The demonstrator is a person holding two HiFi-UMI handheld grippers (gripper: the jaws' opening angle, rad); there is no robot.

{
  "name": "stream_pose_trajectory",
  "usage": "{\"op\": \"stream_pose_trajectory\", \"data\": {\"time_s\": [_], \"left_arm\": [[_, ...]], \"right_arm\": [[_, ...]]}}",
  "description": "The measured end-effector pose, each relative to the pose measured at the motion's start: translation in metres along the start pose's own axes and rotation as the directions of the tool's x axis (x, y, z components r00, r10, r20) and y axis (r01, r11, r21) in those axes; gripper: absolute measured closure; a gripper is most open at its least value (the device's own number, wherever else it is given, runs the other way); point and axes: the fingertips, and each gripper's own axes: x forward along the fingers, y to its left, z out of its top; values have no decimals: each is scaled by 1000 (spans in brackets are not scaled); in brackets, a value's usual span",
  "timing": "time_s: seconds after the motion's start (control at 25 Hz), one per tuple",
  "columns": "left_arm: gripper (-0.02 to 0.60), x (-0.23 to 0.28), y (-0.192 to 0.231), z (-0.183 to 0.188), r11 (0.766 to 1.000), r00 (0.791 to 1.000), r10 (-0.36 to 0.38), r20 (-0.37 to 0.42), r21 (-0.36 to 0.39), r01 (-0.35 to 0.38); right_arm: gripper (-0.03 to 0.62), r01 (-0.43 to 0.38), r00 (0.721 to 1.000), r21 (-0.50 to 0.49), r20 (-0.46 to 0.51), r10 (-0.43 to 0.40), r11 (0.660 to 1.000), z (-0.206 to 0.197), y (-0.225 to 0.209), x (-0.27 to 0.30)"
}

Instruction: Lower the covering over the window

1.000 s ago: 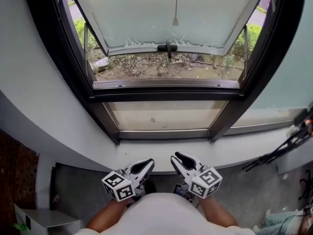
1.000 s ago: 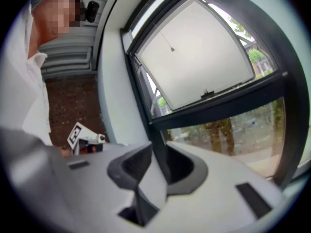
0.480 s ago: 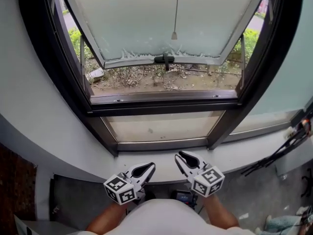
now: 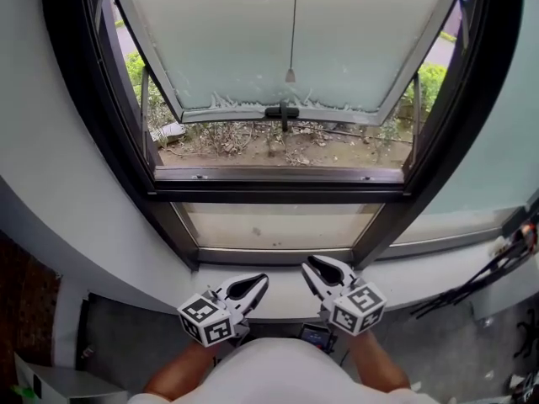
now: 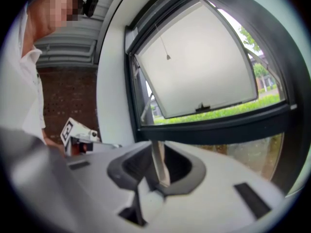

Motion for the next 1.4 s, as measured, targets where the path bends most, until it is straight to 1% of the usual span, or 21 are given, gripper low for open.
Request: {"op": "stream_pose_trajectory", "data": {"time_s": [0.08,0.16,0.32,0.44,0.6,0.76,0.88,0.96,1.08,1.16,1.32,1.4], "left_arm": [[559,5,0,7,1000,1000,6,12,9,-6],[560,11,0,16,999,1000,5,18,40,-6],[560,22,1,42,989,1000,-7,24,146,3],[560,32,2,68,971,1000,-6,23,239,0],[560,43,0,112,933,999,-4,44,360,-12],[560,52,-10,153,893,997,-23,73,451,-13],[560,57,-18,179,867,995,-36,90,499,-14],[560,58,-23,195,854,994,-43,102,520,-16],[560,59,-26,216,831,992,-42,118,556,-31],[560,60,-28,229,808,992,-38,121,588,-40],[560,64,-33,257,752,990,-36,133,657,-60],[560,64,-34,268,738,989,-34,142,672,-71]], "right_arm": [[505,-4,1000,-25,1,4,1000,6,-5,0],[505,-8,1000,-59,0,8,998,12,-10,-1],[505,-8,1000,-150,9,10,989,35,-17,1],[507,-3,1000,-228,19,7,974,57,-22,4],[507,11,999,-292,44,2,956,88,-33,6],[507,24,997,-342,80,3,939,120,-39,6],[508,30,994,-386,106,12,922,145,-36,7],[511,37,992,-415,123,16,909,160,-34,9],[516,53,989,-453,149,18,890,183,-31,12],[520,63,985,-477,169,20,877,199,-28,14],[526,76,979,-522,201,36,850,229,-21,19],[528,78,976,-542,212,47,837,240,-16,21]]}}
